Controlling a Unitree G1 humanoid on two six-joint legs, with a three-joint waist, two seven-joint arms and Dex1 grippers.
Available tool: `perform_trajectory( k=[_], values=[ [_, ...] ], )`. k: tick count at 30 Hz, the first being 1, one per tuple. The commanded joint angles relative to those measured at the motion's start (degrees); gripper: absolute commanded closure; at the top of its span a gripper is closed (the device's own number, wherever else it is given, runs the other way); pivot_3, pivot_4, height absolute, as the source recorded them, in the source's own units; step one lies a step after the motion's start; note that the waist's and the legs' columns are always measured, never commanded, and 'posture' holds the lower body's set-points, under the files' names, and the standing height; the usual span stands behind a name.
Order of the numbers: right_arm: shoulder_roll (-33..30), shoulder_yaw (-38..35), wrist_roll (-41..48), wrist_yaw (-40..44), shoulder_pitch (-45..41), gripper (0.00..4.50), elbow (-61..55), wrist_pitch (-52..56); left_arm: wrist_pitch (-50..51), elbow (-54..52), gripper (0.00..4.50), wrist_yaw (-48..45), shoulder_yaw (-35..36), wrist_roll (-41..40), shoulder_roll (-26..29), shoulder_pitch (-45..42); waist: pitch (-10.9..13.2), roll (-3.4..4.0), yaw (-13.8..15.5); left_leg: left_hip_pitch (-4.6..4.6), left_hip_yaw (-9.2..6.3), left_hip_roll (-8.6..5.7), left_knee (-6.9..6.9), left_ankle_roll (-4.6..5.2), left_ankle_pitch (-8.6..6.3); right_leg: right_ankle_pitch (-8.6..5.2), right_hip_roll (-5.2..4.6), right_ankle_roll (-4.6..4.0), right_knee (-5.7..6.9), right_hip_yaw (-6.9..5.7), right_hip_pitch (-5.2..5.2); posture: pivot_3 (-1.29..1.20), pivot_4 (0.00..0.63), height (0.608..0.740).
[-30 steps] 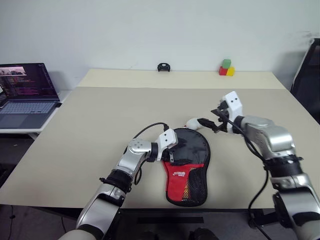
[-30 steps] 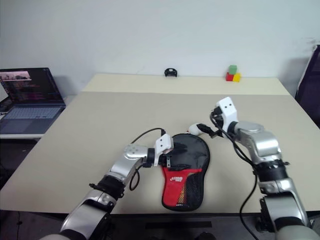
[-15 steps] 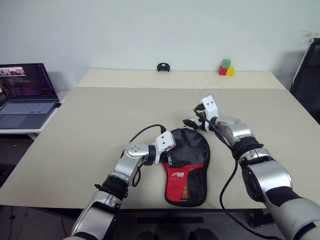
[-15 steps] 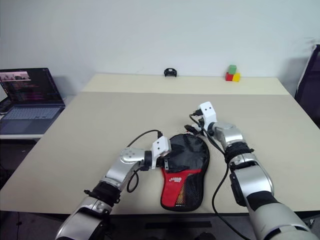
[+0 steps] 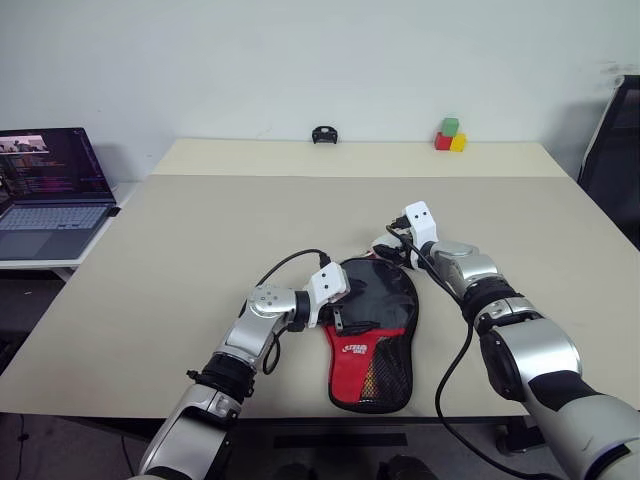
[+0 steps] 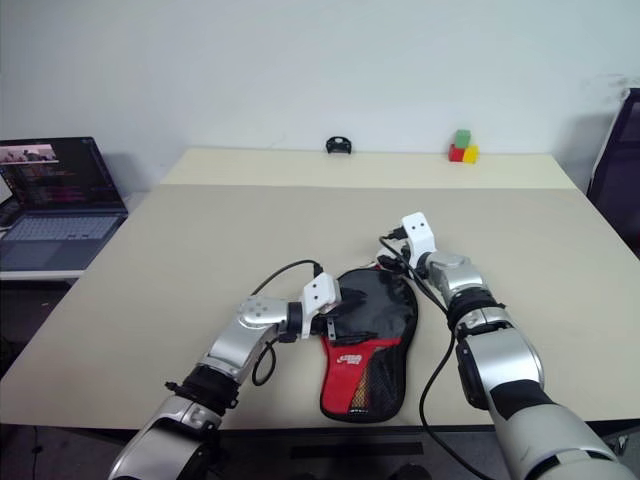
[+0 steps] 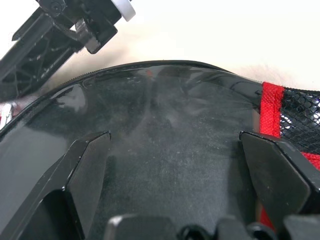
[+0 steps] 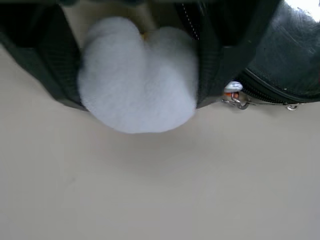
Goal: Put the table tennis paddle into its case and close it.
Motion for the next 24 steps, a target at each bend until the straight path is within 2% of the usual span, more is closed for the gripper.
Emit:
perform_trajectory(
  k=[1,4,7,13,16,24],
  values=[
    [0.2,-0.6,-0.7,0.1,-1.2,2.68,-1.2,-0.9,-0.1,3.2,0.0,-0.2,-1.8,2.0,0.3,-0.3,0.0,0.04,0.0,0.0,0.0,0.0,0.0,0.0,0.0,0.0,0.0,0.0,0.0,0.0,0.0,0.0,0.15,0.74],
    [0.3,-0.6,-1.3,0.1,-1.0,3.56,-1.5,-1.0,-1.0,8.0,0.0,-1.7,-3.5,3.3,0.6,-1.0,-0.2,0.22,0.0,0.01,0.0,-0.01,0.01,0.01,0.0,0.0,0.0,0.0,0.02,-0.01,0.02,0.0,0.15,0.74],
    [0.0,-0.8,-1.6,-0.1,-1.1,3.96,-2.1,-1.0,-2.5,11.8,0.0,-3.2,-4.7,4.1,1.1,-1.2,-0.3,0.38,0.0,0.08,0.01,-0.01,0.01,0.05,-0.02,0.02,0.0,-0.03,0.06,-0.02,0.07,0.0,0.15,0.74],
    [-1.0,-0.6,-1.9,0.2,-0.5,4.01,-4.7,-0.3,-6.7,18.2,0.0,-3.6,-6.3,6.0,1.7,-1.5,-0.6,0.64,0.0,0.39,0.0,0.0,-0.01,0.15,-0.08,0.03,0.02,-0.05,0.11,-0.01,0.34,0.0,0.15,0.74],
    [-2.5,-0.5,-2.3,0.1,0.5,4.01,-7.2,0.5,-7.8,20.4,0.0,-3.6,-6.7,6.2,1.4,-1.6,-0.6,0.64,0.0,1.15,-0.06,0.01,-0.12,0.18,-0.11,0.03,0.03,-0.05,-0.05,-0.04,1.12,0.0,0.15,0.74],
    [-6.8,0.1,-3.4,1.6,6.3,4.01,-17.5,5.9,-7.0,22.7,0.0,-4.2,-5.8,4.5,0.0,-1.9,-0.7,0.65,0.0,1.32,-0.12,0.01,-0.11,0.19,-0.11,0.02,0.05,-0.05,-0.02,-0.07,1.3,0.0,0.15,0.74]
  ],
)
